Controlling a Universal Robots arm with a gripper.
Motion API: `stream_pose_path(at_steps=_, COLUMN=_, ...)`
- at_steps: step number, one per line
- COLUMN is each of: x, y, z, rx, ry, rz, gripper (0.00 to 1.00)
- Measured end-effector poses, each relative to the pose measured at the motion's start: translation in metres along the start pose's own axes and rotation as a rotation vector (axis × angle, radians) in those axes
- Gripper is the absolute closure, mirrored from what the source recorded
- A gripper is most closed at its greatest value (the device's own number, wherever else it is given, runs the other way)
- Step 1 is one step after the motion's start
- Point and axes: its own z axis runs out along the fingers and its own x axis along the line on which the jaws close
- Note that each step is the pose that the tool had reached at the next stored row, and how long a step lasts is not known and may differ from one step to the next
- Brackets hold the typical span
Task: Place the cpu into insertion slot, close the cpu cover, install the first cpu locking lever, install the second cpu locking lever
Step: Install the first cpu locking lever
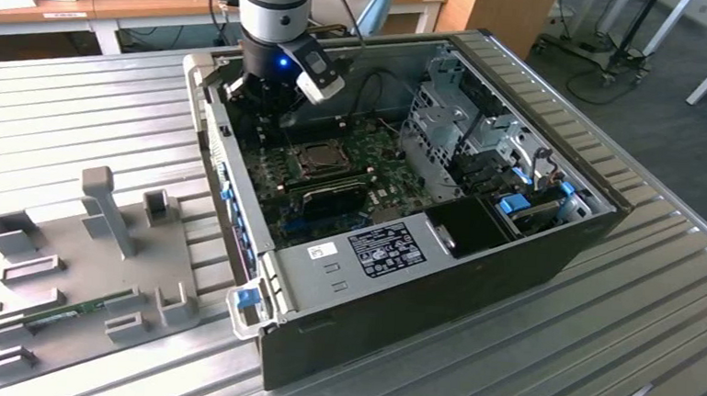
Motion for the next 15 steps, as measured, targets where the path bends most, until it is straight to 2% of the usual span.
stream_pose_path(at_steps=1, x=0.0002, y=0.0, z=0.0, rx=-0.0106, ry=-0.0018, rz=0.0, gripper=0.89)
stream_pose_path(at_steps=2, x=0.0005, y=0.0, z=0.0, rx=-0.017, ry=-0.0032, rz=0.0, gripper=0.89)
stream_pose_path(at_steps=6, x=0.0006, y=0.0, z=0.0, rx=-0.0215, ry=-0.0042, rz=0.0, gripper=0.89)
stream_pose_path(at_steps=15, x=-0.0018, y=-0.0001, z=0.0005, rx=-0.0371, ry=-0.0046, rz=0.001, gripper=0.89)
